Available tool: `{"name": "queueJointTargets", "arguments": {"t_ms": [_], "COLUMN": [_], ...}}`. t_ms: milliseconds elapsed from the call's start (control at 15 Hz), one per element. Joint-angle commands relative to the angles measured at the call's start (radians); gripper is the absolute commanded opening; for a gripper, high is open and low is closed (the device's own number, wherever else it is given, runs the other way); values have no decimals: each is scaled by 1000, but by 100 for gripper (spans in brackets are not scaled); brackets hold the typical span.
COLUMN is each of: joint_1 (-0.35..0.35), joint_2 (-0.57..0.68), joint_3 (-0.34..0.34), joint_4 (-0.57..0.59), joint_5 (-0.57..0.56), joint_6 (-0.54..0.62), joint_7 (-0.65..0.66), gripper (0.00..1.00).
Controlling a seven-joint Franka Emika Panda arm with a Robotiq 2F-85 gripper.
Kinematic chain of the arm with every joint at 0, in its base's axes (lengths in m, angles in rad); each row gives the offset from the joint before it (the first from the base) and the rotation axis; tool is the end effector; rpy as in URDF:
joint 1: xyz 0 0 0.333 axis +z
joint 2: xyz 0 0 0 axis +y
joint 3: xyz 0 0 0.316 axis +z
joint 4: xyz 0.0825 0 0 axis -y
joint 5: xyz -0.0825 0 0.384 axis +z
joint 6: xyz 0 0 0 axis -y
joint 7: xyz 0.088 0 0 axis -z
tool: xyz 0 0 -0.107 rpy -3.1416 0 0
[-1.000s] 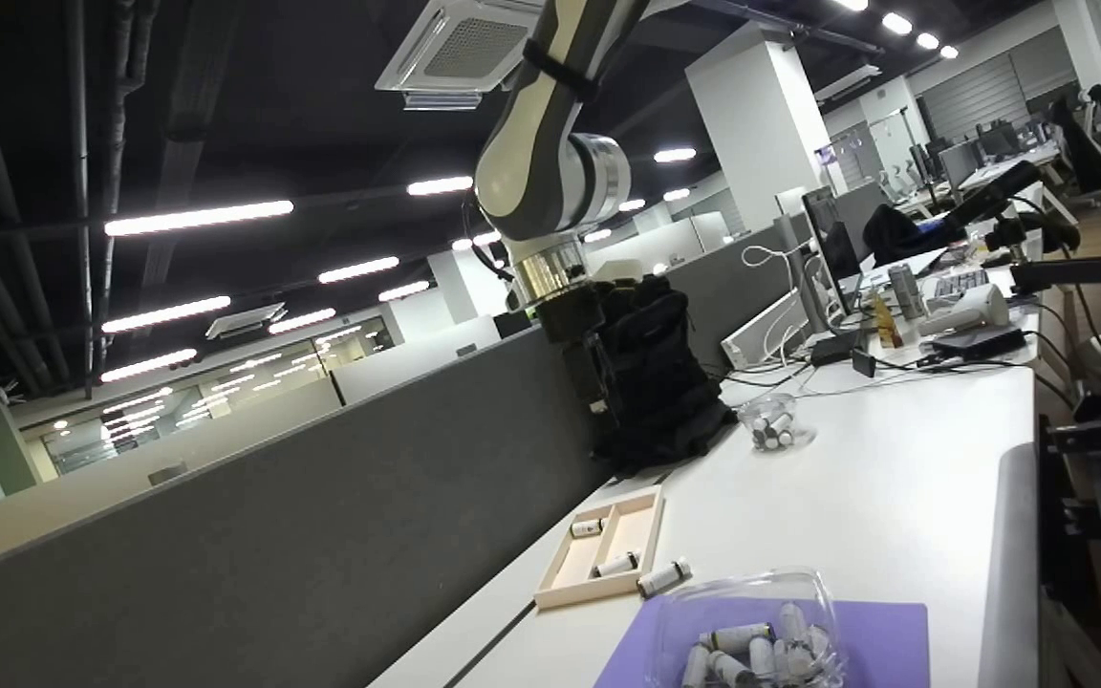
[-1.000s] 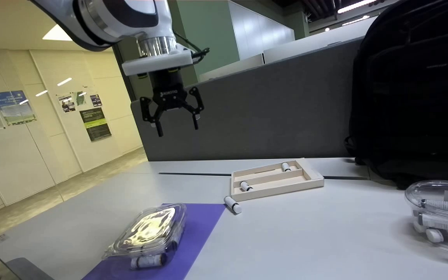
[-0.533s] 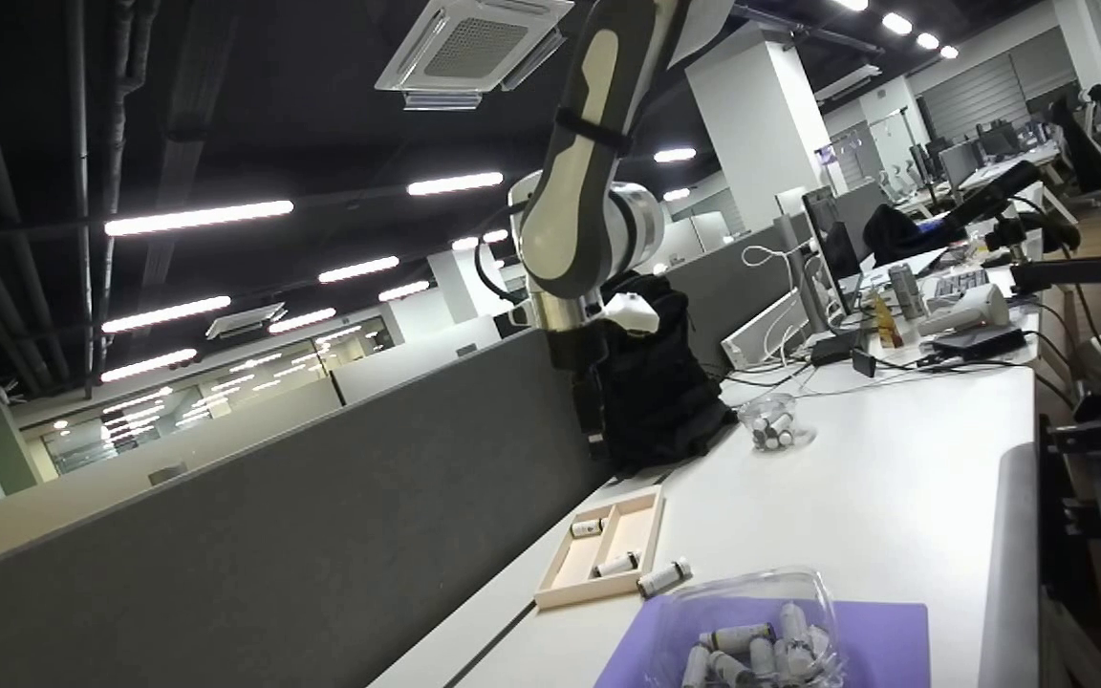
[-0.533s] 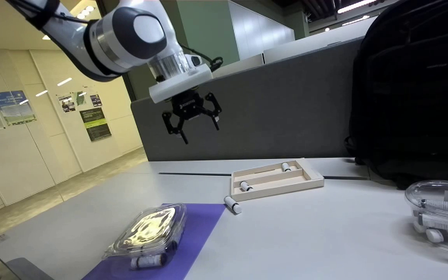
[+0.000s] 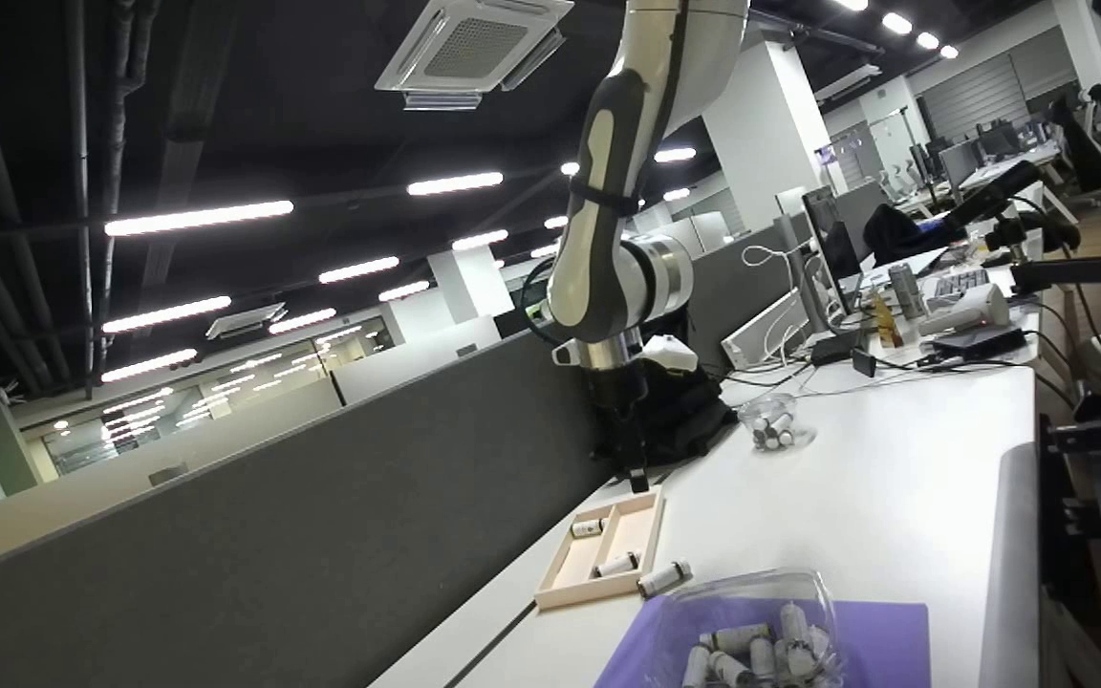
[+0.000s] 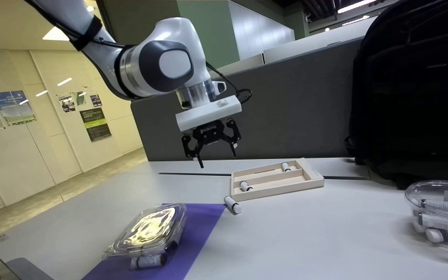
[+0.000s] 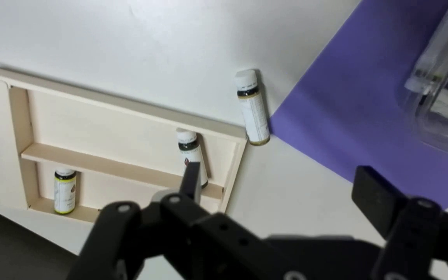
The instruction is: Remove the black and white thing from the table and put it on the bottom part of the segment tray
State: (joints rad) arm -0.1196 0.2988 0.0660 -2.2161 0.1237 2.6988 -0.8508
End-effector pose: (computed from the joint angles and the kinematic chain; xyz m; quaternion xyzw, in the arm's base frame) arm 0.5687 -0.0349 0.2591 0.9371 0.3344 0.1002 0.0031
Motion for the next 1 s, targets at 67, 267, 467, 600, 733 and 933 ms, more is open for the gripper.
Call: {"name": "queueJointTargets", "arguments": {"t_ms": [67,267,467,600,733,933], "joint_1": [-27,-38,-40,-25,-36,-42], "joint_2": [93,88,105,119,161,215], "joint_3": [-3,10,10,-3,3,4], "joint_4": [64,38,52,54,87,113], "joint_5": [-37,-42,-45,-65,-61,-72], "joint_6": [-14,-1,-2,2,-20,-6], "joint_7": [20,18,19,40,33,30], "gripper": [100,100,100,100,100,100]}}
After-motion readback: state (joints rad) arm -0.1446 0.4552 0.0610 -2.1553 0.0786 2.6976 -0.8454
